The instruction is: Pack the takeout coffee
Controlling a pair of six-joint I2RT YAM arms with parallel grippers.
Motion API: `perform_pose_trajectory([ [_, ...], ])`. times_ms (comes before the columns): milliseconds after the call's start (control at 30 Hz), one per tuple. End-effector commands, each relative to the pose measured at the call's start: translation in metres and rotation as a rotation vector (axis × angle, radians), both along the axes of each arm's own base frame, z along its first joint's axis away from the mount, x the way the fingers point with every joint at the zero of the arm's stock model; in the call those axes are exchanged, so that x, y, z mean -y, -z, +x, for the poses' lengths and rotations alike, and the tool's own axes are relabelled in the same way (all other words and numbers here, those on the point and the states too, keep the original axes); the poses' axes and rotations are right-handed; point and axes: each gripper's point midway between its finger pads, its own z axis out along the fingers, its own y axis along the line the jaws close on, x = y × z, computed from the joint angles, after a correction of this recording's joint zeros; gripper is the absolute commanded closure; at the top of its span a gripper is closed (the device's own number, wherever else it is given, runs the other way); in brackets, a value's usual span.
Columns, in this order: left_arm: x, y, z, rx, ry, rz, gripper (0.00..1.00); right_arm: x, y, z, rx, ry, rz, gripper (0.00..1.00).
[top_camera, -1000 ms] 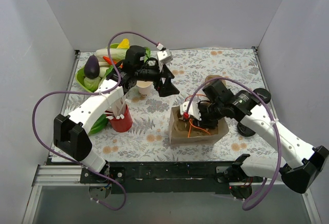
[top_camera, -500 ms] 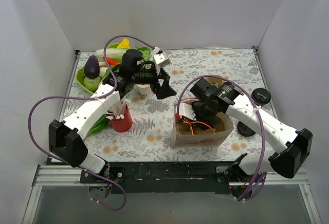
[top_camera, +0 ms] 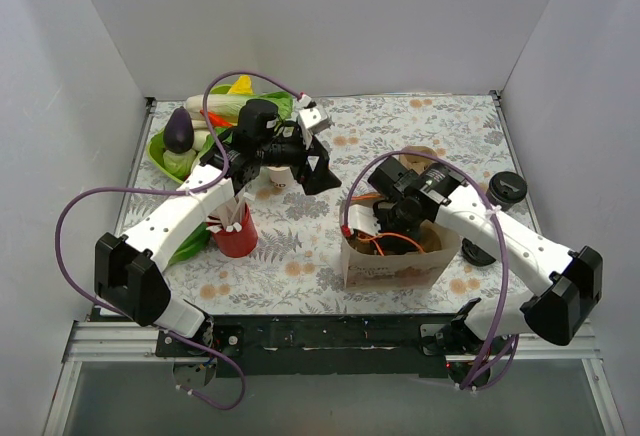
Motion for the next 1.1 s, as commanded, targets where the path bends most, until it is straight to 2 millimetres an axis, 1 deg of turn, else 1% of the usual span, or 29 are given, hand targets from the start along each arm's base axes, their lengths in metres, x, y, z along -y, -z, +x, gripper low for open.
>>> perform_pose_trajectory([
  [0, -0.008, -0.014, -0.006, 0.057, -0.004, -0.009, 0.02, 0.016, 0.006, -0.005, 0.017, -0.041, -0.048, 0.99],
  [100, -0.008, -0.014, -0.006, 0.064, -0.002, -0.008, 0.02, 0.023, 0.012, -0.008, 0.005, -0.050, -0.082, 0.99],
  [133, -0.008, -0.014, -0.005, 0.062, -0.004, -0.008, 0.02, 0.027, 0.019, -0.011, -0.008, -0.061, -0.102, 0.99],
  [233, -0.008, -0.013, -0.005, 0.064, -0.003, -0.007, 0.02, 0.032, 0.028, -0.011, -0.013, -0.062, -0.132, 0.99],
  [433, -0.011, -0.014, -0.004, 0.071, -0.016, 0.000, 0.02, 0.027, 0.036, -0.008, -0.020, -0.062, -0.131, 0.99],
  [533, -0.012, -0.012, -0.004, 0.077, -0.016, 0.008, 0.02, 0.028, 0.044, -0.010, -0.033, -0.069, -0.137, 0.99],
  [667, -0.012, -0.012, -0.005, 0.082, -0.017, 0.011, 0.02, 0.033, 0.058, -0.015, -0.048, -0.080, -0.153, 0.99],
  [700, -0.013, -0.011, -0.005, 0.080, -0.020, 0.013, 0.02, 0.038, 0.064, -0.018, -0.057, -0.087, -0.165, 0.99],
  [800, -0.015, -0.011, -0.005, 0.083, -0.026, 0.017, 0.02, 0.043, 0.072, -0.021, -0.061, -0.091, -0.182, 0.99],
  [900, -0.015, -0.012, -0.005, 0.089, -0.027, 0.020, 0.02, 0.047, 0.077, -0.023, -0.063, -0.093, -0.189, 0.99],
  [1000, -0.015, -0.011, -0.004, 0.086, -0.029, 0.021, 0.02, 0.046, 0.079, -0.025, -0.067, -0.087, -0.179, 0.99],
  [1033, -0.015, -0.011, -0.004, 0.087, -0.027, 0.020, 0.02, 0.045, 0.078, -0.025, -0.068, -0.083, -0.173, 0.98],
  [1067, -0.015, -0.011, -0.004, 0.086, -0.027, 0.021, 0.02, 0.043, 0.077, -0.025, -0.068, -0.076, -0.166, 0.90],
])
